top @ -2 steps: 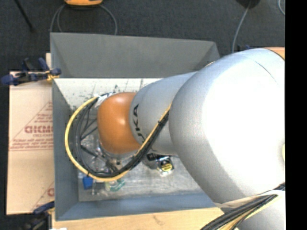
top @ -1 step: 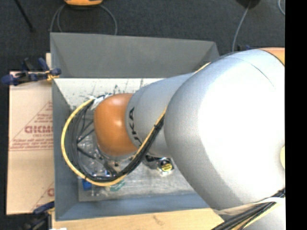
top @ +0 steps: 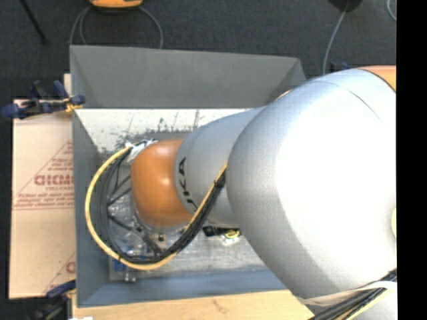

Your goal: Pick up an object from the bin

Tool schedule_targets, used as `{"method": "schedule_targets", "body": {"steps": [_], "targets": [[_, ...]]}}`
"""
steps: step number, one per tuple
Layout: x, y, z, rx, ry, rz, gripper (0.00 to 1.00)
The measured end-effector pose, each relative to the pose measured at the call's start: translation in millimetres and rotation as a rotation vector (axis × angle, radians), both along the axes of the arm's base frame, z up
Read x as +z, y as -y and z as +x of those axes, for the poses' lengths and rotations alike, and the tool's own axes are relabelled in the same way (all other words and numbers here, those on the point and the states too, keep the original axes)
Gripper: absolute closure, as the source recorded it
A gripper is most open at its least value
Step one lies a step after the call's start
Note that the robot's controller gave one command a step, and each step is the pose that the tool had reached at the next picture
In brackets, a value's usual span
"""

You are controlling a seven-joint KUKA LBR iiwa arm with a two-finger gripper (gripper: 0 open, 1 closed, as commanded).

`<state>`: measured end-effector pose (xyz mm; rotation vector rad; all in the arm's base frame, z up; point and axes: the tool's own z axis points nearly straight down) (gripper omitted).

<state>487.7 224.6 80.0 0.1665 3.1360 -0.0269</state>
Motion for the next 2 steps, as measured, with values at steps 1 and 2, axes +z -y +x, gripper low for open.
{"method": "schedule_targets", "body": {"steps": [1, 2], "targets": [[1, -4, -3.6, 0.007, -0.013, 0.001, 1.0], [114, -10, -5.4, 0.057, 0.008, 0.021, 1.0]]}}
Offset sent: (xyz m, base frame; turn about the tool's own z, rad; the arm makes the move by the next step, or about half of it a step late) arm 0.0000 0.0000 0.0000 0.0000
